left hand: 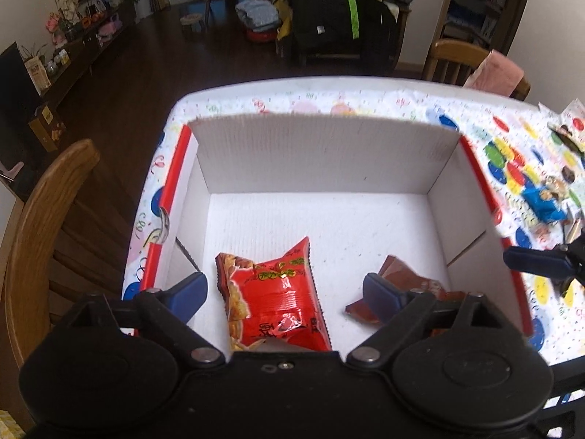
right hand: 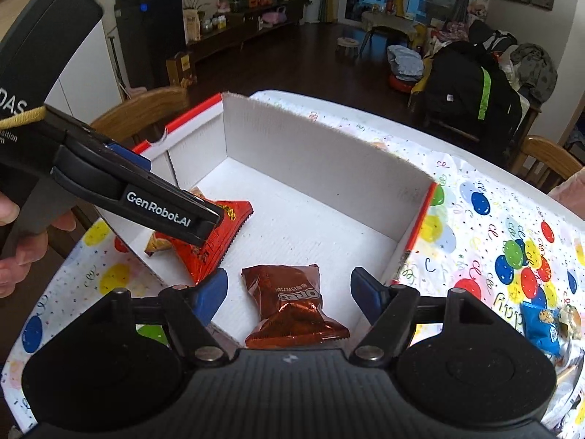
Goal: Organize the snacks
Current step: 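Withdraw both tools from the box back toward the snack pile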
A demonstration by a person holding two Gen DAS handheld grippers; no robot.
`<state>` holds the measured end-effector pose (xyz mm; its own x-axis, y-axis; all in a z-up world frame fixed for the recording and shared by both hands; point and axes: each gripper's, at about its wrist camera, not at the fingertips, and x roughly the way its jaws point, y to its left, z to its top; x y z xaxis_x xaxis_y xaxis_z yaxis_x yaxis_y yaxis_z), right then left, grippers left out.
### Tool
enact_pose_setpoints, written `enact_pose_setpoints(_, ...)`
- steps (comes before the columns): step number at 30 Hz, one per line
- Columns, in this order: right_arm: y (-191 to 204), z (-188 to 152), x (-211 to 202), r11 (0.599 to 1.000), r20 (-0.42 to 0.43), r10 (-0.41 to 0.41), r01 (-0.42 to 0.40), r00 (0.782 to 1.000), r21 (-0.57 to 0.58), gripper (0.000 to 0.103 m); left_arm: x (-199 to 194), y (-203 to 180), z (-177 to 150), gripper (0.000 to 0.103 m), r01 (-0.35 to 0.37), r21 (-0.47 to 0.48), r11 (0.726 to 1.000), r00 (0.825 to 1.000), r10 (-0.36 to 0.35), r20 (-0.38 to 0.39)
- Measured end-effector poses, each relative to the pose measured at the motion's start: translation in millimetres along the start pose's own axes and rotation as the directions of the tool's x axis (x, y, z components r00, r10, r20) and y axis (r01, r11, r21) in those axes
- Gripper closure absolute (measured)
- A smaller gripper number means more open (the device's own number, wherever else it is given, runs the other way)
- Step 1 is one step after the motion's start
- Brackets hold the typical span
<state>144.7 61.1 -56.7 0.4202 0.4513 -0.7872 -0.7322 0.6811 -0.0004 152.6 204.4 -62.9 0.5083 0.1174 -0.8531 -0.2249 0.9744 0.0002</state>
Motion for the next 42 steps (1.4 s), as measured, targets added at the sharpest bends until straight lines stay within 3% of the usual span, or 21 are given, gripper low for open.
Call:
enact_pose_setpoints(12, -26, -14, -63, 0.994, 0.076, 0.027, -0.035, 0.997, 0.104, 0.028, -48, -26, -7, 0.007, 0.059, 0.055, 0.997, 0.988, -0.066, 0.139)
enact_pose_setpoints(14, -31, -18, -73, 0.993, 0.093, 0.020, -0.031, 0.995, 0.115, 0.021, -55, -33, -9, 0.007, 0.071, 0.067, 0.995, 0.984, -0.081, 0.158)
enact_pose_setpoints(27, -89, -67, -126, 0.965, 0.171, -0.051, 0.004, 0.984, 0.261, 0.015, -83, -105, -20, 0.000, 0.146, 0.165, 0.975, 0.938, -0.189, 0.290)
enact_pose_setpoints(36, -149, -116, -149, 0.927, 0.166, -0.152, 0.082, 0.974, 0.366, 0.014, -82, -174, -23, 0.000, 0.206, 0.211, 0.956, 0.914, -0.265, 0.307)
enact_pose_setpoints(42, -185, -146, -158, 0.900, 0.148, -0.214, 0.136, 0.966, 0.415, 0.014, -70, -221, -28, 0.000, 0.224, 0.236, 0.945, 0.919, -0.286, 0.270)
